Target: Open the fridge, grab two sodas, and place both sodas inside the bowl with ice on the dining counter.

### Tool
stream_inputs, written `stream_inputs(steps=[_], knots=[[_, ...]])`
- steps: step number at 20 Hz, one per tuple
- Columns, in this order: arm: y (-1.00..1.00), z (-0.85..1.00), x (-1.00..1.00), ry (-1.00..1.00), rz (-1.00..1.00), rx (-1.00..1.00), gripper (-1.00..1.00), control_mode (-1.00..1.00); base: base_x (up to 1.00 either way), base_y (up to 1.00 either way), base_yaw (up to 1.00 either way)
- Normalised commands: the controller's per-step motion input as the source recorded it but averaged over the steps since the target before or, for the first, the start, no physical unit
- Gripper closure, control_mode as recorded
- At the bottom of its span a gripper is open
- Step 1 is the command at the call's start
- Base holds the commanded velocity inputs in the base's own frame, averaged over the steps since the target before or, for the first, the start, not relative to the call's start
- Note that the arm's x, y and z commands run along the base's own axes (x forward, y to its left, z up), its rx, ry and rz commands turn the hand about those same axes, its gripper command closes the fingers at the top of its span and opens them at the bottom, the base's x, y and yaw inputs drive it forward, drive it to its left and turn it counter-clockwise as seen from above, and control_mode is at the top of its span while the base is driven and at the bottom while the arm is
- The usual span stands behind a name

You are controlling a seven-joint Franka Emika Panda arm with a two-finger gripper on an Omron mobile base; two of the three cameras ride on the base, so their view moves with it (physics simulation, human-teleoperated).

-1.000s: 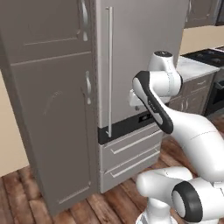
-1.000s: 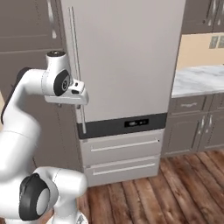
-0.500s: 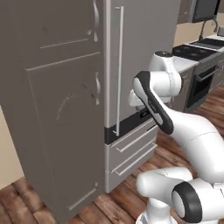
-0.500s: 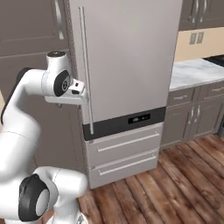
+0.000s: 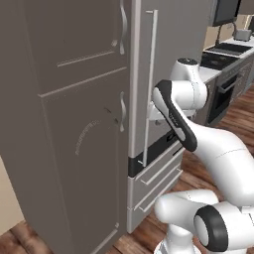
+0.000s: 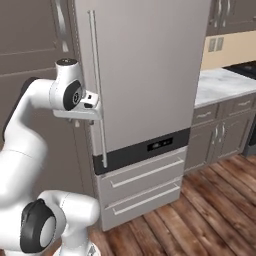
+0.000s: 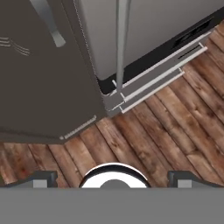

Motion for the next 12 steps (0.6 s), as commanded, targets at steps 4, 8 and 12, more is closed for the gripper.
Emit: stream_inputs(steps=[4, 8, 12], knots=[[0.0, 0.0, 0.0, 0.0, 0.0, 0.0, -1.0, 1.0, 0.22, 0.55, -0.18], [0.0, 0.0, 0.0, 0.0, 0.0, 0.0, -1.0, 1.0, 0.0, 0.35, -0.17], [0.0, 0.0, 0.0, 0.0, 0.0, 0.0, -1.0, 1.0, 0.01, 0.08, -0.04]])
